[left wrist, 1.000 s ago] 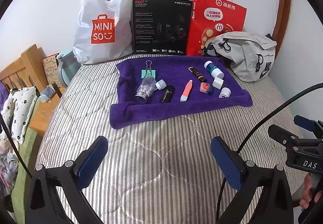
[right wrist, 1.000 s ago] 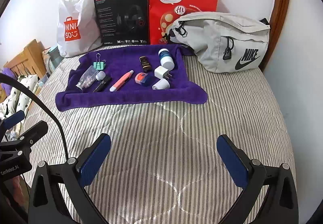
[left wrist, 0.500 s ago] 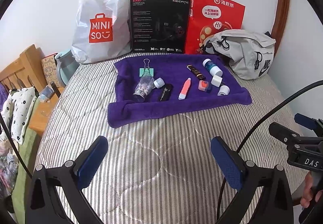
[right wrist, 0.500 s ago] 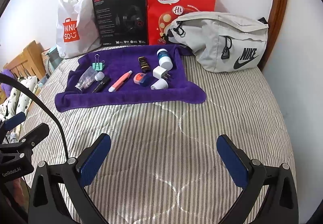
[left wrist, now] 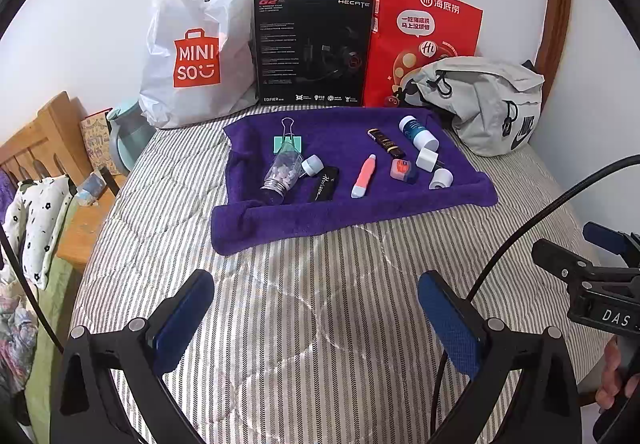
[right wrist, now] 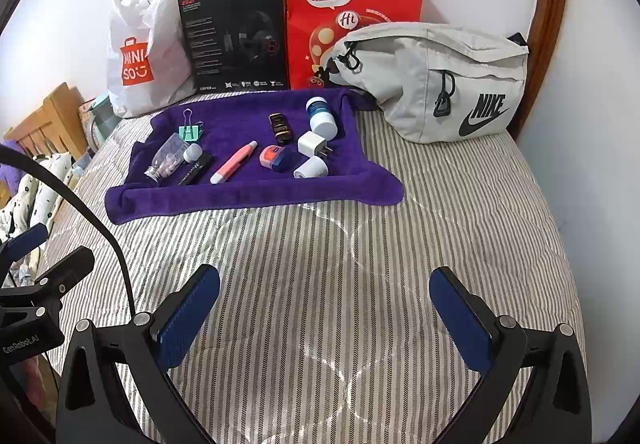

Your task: Organize rigid objects

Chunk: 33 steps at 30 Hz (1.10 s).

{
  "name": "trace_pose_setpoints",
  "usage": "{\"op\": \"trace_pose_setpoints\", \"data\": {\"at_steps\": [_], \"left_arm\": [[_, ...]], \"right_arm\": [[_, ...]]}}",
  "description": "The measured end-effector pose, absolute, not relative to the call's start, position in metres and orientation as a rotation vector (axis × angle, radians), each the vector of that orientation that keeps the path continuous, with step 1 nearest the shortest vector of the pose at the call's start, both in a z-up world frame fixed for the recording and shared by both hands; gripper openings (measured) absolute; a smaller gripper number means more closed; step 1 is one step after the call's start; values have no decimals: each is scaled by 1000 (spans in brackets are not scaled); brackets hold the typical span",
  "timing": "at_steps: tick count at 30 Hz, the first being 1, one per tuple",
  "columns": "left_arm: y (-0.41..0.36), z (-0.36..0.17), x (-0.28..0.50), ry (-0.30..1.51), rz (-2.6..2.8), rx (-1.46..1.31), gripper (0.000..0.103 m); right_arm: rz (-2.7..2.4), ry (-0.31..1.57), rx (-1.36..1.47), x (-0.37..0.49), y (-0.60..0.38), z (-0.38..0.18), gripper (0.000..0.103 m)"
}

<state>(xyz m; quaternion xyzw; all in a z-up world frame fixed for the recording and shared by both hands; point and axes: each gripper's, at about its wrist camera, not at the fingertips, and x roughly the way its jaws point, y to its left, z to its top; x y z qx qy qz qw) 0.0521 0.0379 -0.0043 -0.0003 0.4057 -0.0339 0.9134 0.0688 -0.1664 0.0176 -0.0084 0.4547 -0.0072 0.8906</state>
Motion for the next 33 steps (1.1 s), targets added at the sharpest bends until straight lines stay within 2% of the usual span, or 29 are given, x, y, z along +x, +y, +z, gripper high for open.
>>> {"op": "trace_pose_setpoints", "data": {"at_steps": [33], "left_arm": [[38,-1,51,813,-77,21,103]], "right_arm": [[-17,948,-30,68,-165,17,103]]}}
